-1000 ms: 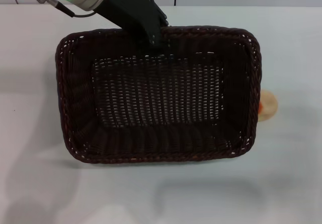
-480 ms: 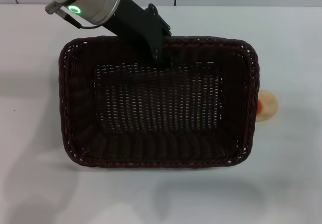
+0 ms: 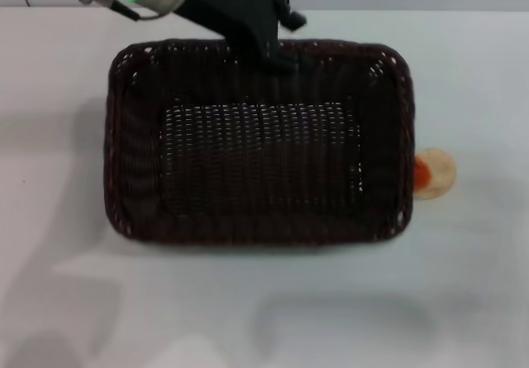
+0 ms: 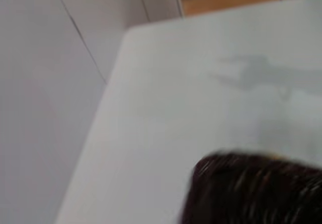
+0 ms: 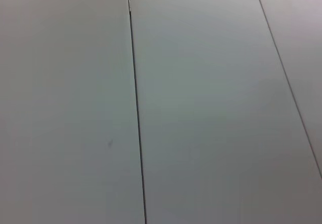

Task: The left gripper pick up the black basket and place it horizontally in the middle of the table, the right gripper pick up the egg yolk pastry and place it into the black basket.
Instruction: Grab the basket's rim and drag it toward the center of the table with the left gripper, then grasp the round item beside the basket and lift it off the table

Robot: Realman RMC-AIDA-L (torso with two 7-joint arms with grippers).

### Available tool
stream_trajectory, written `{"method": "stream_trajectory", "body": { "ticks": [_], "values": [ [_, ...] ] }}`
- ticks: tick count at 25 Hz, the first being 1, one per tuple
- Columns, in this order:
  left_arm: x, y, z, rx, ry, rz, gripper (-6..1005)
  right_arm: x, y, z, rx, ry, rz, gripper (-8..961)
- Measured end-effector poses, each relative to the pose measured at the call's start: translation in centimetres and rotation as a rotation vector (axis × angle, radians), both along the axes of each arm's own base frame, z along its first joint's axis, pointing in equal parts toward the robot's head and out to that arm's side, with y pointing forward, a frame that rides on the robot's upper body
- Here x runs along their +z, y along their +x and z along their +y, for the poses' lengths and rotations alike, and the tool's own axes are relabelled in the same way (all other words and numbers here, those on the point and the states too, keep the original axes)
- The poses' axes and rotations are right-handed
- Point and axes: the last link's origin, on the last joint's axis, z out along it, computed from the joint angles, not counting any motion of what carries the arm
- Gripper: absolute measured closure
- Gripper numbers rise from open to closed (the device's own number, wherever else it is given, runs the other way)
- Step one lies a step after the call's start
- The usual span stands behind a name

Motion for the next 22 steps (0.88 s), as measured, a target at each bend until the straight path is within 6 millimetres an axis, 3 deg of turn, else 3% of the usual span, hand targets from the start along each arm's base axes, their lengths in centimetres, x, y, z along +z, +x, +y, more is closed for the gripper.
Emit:
{"method": "stream_trajectory", "body": {
  "ticks": [6,10,12,13,14,16,18,19,22],
  "values": [
    [1.4,0.0,0.1,0.0,0.054,-0.082,518,-0.1,0.0,0.0,0.002,-0.005,-0.001,479],
    [3.9,-0.9,0.3,0.037,0.127,-0.261,518,-0.3,-0.1,-0.1,0.007,-0.017,-0.003,480],
    [6.2,-2.1,0.2,0.07,0.18,-0.4,519,-0.7,-0.3,-0.2,0.017,-0.034,-0.002,480],
    [8.7,-3.5,-0.3,0.097,0.235,-0.568,519,-1.4,-0.7,-0.3,0.031,-0.069,0.005,480],
    [8.7,-3.5,-0.3,0.097,0.235,-0.568,519,-1.4,-0.7,-0.3,0.031,-0.069,0.005,480],
    [10.7,-5.1,-1.0,0.126,0.281,-0.722,520,-2.4,-1.1,-0.4,0.043,-0.117,0.015,480],
    [12.9,-8.3,-2.2,0.173,0.358,-0.916,520,-3.8,-1.7,-0.6,0.06,-0.195,0.035,480],
    [12.9,-8.3,-2.2,0.173,0.358,-0.916,521,-3.8,-1.7,-0.6,0.06,-0.195,0.035,480],
    [14.5,-12.4,-3.8,0.229,0.454,-1.128,523,-5.4,-2.3,-0.7,0.071,-0.283,0.062,480]
  ]
}}
